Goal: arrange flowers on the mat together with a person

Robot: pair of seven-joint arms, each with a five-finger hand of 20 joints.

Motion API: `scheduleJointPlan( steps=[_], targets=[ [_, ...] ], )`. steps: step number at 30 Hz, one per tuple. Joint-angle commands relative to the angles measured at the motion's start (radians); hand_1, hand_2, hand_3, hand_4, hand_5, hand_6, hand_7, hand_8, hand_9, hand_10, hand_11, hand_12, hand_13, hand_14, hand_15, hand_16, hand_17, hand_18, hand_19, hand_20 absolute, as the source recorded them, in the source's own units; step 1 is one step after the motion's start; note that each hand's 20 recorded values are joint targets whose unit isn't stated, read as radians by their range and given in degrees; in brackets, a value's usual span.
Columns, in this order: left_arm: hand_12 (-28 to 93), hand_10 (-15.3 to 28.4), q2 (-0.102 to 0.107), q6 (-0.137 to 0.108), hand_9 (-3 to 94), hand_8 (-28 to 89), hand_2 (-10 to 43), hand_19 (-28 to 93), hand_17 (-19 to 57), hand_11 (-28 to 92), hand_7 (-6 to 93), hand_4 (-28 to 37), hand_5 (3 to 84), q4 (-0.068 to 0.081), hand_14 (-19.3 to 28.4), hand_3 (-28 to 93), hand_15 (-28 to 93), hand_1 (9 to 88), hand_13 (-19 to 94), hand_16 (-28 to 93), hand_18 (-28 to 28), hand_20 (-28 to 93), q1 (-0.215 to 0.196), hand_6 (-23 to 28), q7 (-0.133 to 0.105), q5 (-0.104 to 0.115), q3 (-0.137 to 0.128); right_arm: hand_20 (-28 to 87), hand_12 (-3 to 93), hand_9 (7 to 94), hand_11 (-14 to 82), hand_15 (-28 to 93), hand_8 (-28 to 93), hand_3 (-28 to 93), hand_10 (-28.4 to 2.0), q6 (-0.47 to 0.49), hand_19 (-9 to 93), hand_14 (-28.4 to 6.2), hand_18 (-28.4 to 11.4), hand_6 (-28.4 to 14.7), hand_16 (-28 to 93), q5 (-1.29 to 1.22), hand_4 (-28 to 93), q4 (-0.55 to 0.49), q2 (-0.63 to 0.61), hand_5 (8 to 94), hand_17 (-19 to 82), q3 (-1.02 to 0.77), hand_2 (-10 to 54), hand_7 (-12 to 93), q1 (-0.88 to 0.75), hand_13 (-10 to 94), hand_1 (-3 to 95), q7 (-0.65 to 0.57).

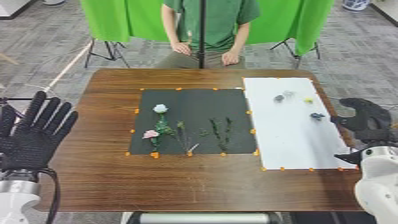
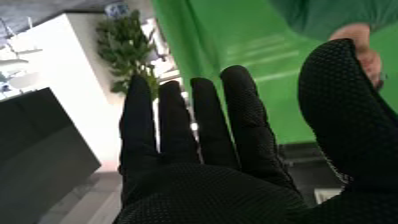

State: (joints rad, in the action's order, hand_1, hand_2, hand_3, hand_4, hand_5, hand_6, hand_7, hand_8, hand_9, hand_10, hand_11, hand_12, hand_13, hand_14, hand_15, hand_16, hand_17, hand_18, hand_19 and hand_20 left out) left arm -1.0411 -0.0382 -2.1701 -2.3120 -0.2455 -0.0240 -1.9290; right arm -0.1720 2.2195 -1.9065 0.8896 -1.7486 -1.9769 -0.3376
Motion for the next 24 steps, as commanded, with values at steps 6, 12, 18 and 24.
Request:
scheduleJointPlan(
  steps=[6, 12, 18, 24],
  targets=[
    [9, 14.3, -0.02, 0.021, 37.9, -8, 10.7, 29, -3.1, 15, 5.9, -28.3, 41.6, 0.0, 15.2, 69, 25, 26.1, 28, -6, 12.8, 11, -0.029, 5.1, 0.003, -0.008, 0.005, 9, 12.2, 37.3, 12.3, 23, -16, 82, -9.0, 0.044, 48, -7.7, -13.9, -0.7, 6, -0.003, -28, 0.186, -0.15, 39.0, 16, 0.225, -9.2, 25, 0.24, 31, 42.5, -0.001],
    [9, 14.4, -0.016, 0.017, 37.9, -8, 10.6, 29, -3.0, 15, 5.8, -28.3, 41.5, 0.005, 15.2, 69, 25, 26.4, 28, -5, 12.8, 11, -0.017, 5.2, 0.009, -0.007, 0.024, 8, 11.5, 37.7, 13.7, 25, -18, 80, -8.2, 0.07, 49, -6.9, -13.2, 0.1, 5, 0.015, -28, 0.278, -0.165, 39.2, 17, 0.368, -9.5, 27, 0.395, 32, 46.3, -0.02],
    [9, 14.4, -0.009, 0.014, 37.8, -8, 10.6, 29, -3.1, 15, 5.6, -28.3, 41.4, 0.01, 15.2, 69, 25, 26.3, 28, -6, 12.8, 11, 0.001, 5.5, 0.014, -0.004, 0.053, 10, 11.3, 38.4, 13.8, 26, -19, 80, -8.2, 0.272, 55, -6.3, -13.4, 0.6, 5, 0.034, -28, 0.318, -0.159, 40.3, 19, 0.445, -8.0, 28, 0.498, 35, 48.0, -0.059],
    [9, 14.4, -0.003, 0.018, 37.8, -8, 10.6, 29, -3.1, 15, 5.4, -28.3, 41.3, 0.022, 15.2, 69, 25, 26.2, 28, -6, 12.8, 11, 0.025, 5.6, 0.029, 0.0, 0.087, 12, 11.7, 40.7, 13.5, 27, -18, 80, -8.6, 0.359, 60, -6.9, -14.8, 0.5, 7, 0.055, -28, 0.294, -0.149, 42.2, 22, 0.41, -9.0, 26, 0.455, 40, 49.5, -0.107]
  ],
)
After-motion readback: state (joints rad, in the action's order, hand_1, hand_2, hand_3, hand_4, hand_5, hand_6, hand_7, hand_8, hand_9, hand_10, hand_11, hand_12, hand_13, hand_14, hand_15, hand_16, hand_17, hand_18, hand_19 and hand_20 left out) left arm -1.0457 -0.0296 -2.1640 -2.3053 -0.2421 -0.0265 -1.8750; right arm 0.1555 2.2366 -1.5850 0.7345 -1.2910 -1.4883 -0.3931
